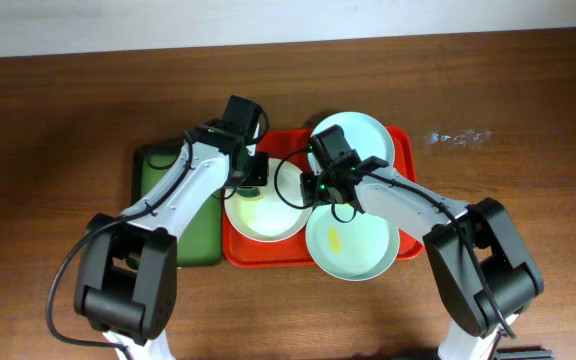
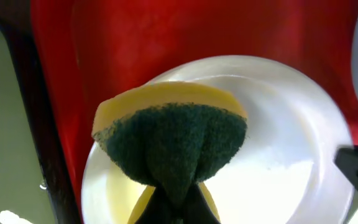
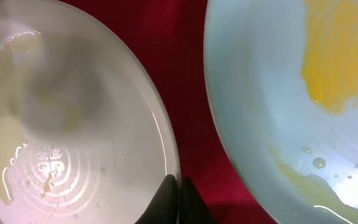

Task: Clean dirty plates on tray and stack at the side
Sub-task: 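Scrub the held white plate with the sponge in the left gripper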

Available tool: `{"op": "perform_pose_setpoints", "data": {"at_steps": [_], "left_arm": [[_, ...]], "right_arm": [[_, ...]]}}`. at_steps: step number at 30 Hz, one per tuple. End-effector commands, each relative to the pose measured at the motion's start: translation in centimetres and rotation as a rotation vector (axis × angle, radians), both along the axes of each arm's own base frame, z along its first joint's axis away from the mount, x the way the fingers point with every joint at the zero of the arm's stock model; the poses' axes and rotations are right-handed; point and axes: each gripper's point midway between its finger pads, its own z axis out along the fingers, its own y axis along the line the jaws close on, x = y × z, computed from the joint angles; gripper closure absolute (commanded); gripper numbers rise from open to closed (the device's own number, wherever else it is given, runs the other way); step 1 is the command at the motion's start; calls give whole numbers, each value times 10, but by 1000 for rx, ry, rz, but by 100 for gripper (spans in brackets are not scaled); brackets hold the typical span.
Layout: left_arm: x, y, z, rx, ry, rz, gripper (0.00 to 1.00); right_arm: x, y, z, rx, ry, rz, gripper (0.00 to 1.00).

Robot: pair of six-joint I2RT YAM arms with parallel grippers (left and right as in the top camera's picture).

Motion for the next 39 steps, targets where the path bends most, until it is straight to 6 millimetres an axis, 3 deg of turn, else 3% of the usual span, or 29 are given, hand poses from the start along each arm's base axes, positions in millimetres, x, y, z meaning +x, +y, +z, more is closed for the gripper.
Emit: {"op": "perform_pose_setpoints", "data": {"at_steps": [1,8,10,12,14,17,19,22,26,28,31,33,35,37,39], "left_arm": [[-7,11,-12,49,-13,9,100],[-33,8,-50,-10,45,30,100],[-39,-3,-55,-82,69,33,100],[-43,-29,-49,-225,95,-14,100],[-32,-42,-30,-301,78,-34,100],[1,-27,16,-236,-28,8,100],[5,-13,26,-166,-48,37,100],[-14,0,0,-53,32,47,100],[-41,-7,-47,2,151,20,100],[-52,-15,-65,-1,209,37,100],[-63,-40,-70,-67,250,-15,100],[-61,-54,-56,-137,242,-67,100],[-44,-53,-25,-172,168,-52,100],[-25,-38,13,-207,69,-13,100],[-21,-19,25,-161,33,24,100]], "right_arm": [[0,9,0,19,5,15,96],[-1,8,0,18,7,15,96],[-1,8,-1,17,9,14,96],[-1,8,-1,17,9,14,96],[-1,8,-1,17,9,14,96],[-1,8,-1,17,9,14,96],[-1,8,-1,17,9,15,96],[-1,8,0,17,9,15,96],[-1,8,-1,16,10,15,96],[-1,8,-1,16,10,15,96],[-1,8,-1,16,10,15,96],[-1,8,-1,16,10,15,96],[-1,8,-1,16,10,15,96],[-1,8,-1,16,10,15,96],[-1,8,-1,16,10,15,96]]}}
